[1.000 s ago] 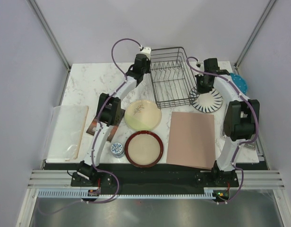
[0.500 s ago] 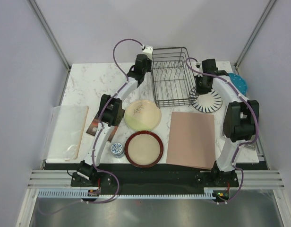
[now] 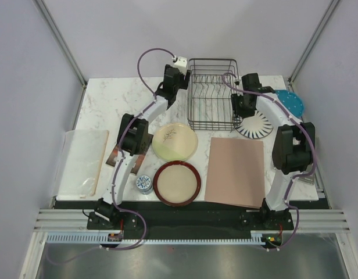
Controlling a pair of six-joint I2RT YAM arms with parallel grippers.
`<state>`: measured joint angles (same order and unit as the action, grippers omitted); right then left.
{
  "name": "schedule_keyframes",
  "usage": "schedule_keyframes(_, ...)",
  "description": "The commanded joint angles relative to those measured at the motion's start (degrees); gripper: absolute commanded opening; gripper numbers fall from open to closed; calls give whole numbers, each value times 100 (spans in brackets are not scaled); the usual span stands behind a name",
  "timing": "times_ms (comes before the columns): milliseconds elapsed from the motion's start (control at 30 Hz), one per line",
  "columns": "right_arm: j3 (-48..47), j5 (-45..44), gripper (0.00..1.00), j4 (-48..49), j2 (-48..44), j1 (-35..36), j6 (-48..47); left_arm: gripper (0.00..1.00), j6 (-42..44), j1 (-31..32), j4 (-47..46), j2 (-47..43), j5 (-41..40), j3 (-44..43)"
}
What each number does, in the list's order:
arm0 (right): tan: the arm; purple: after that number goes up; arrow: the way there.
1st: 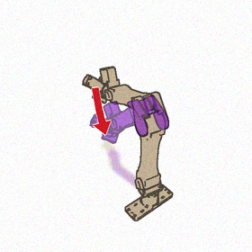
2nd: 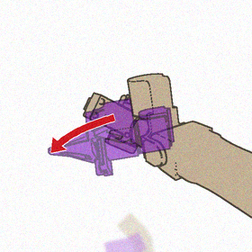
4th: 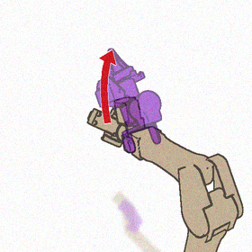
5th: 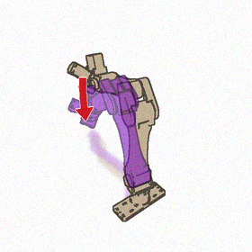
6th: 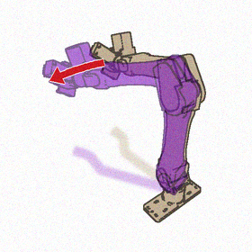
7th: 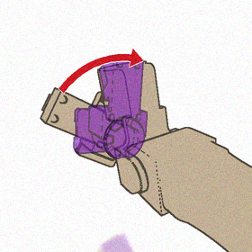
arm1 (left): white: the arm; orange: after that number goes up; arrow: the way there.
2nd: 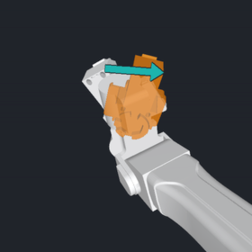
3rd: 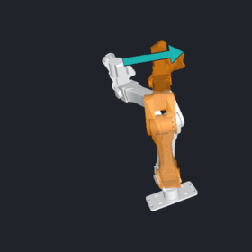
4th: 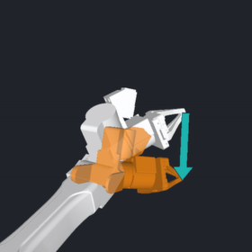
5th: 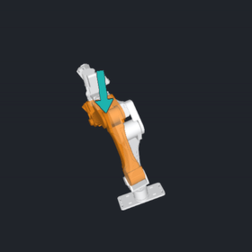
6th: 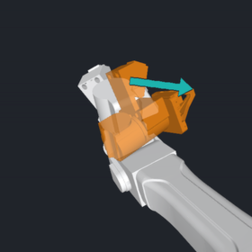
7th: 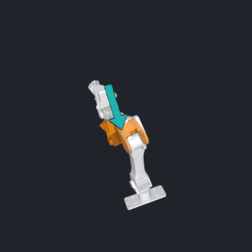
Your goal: Load the plates into the dish rack
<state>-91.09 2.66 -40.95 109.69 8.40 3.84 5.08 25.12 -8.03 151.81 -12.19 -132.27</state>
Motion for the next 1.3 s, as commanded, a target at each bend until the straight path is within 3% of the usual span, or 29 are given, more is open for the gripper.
schedule_keyframes(0, -58, 789, 59, 790, -447, 311, -163, 87, 203, 283, -875, -1546, -178, 961)
schedule_keyframes(67, 47, 702, 63, 755, -728, 241, -181, 89, 361, 239, -1042, -2378, -582, 1517)
schedule_keyframes(233, 721, 534, 67, 650, -1405, 197, 3, 91, 503, 221, -946, -4296, -996, 3986)
schedule_keyframes(300, 1065, 534, 68, 693, -1879, 197, 73, 91, 161, 221, -420, -5182, -996, 4959)
schedule_keyframes(467, 2138, 429, 71, 789, -2469, 250, -23, 91, -780, 212, 1092, -6460, -848, 6447)
schedule_keyframes(600, 2499, 638, 70, 983, -2330, 258, -295, 92, -1088, 203, 1671, -7103, -602, 7047)
schedule_keyframes(733, 2885, 2357, 69, 923, -2425, 520, -1138, 92, -1754, 37, 2358, -7743, 12, 7390)
schedule_keyframes(800, 2974, 3010, 69, 817, -2409, 679, -1472, 90, -1975, -183, 2708, -7912, 870, 7575)
schedule_keyframes(900, 3070, 3776, 68, 580, -2110, 1135, -1683, 89, -2309, -376, 2921, -8175, 1481, 7873)
schedule_keyframes(1033, 3141, 4181, 67, 466, -1515, 1699, -2123, 87, -2389, -535, 2974, -8378, 1614, 8225)
schedule_keyframes(1267, 2834, 4068, 66, 263, -572, 2288, -2273, 87, -2108, -754, 2887, -8395, 1552, 8182)
